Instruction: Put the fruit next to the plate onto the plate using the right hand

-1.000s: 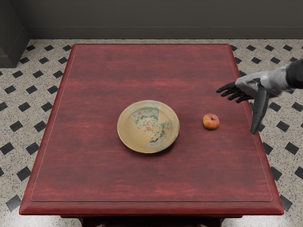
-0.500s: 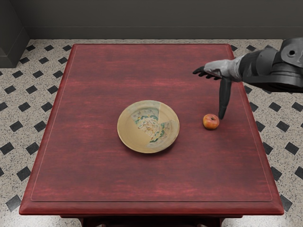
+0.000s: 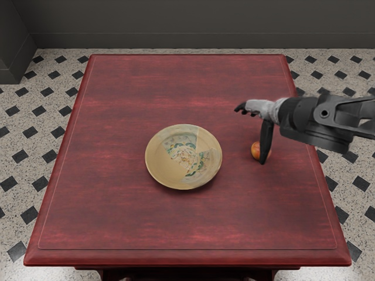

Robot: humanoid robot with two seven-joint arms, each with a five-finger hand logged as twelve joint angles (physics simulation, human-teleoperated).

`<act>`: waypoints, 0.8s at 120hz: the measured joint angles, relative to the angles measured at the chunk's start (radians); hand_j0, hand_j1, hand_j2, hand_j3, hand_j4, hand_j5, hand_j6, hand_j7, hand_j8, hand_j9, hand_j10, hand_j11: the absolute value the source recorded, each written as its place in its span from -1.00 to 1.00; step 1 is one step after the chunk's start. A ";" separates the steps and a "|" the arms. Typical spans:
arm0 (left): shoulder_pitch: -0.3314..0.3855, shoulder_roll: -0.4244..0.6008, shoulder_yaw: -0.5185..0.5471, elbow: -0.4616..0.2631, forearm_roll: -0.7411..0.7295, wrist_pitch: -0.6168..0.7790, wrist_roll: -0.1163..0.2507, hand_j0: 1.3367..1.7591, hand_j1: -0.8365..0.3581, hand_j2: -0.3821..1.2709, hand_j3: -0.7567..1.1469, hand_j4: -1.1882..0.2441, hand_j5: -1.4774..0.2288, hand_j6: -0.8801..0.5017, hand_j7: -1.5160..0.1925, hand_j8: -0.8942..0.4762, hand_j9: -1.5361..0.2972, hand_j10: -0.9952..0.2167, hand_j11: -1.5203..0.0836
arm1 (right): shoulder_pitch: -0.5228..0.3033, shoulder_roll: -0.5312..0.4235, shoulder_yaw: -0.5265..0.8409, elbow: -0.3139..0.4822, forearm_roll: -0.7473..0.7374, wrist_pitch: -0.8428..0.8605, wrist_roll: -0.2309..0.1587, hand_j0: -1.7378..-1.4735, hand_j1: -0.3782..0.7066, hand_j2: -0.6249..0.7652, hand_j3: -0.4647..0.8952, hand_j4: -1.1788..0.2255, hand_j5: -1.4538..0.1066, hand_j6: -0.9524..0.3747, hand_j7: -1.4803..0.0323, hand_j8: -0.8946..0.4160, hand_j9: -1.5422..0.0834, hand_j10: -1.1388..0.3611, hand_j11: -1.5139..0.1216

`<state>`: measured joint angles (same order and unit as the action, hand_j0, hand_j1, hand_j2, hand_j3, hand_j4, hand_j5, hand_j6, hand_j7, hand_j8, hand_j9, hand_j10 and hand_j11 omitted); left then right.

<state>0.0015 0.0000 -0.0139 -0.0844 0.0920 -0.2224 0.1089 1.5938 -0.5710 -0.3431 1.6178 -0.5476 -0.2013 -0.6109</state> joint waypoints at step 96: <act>0.000 0.000 0.000 0.000 0.000 0.000 0.000 0.52 0.98 -0.54 -0.21 0.66 0.73 0.27 0.77 0.30 0.68 0.64 0.90 | 0.043 0.043 -0.230 0.102 -0.031 -0.256 0.000 -0.40 -0.51 -0.16 -0.32 0.40 0.54 0.14 0.62 0.06 0.58 0.26 0.54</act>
<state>0.0015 0.0000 -0.0139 -0.0844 0.0920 -0.2224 0.1089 1.6370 -0.5277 -0.5729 1.7200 -0.5789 -0.4572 -0.6109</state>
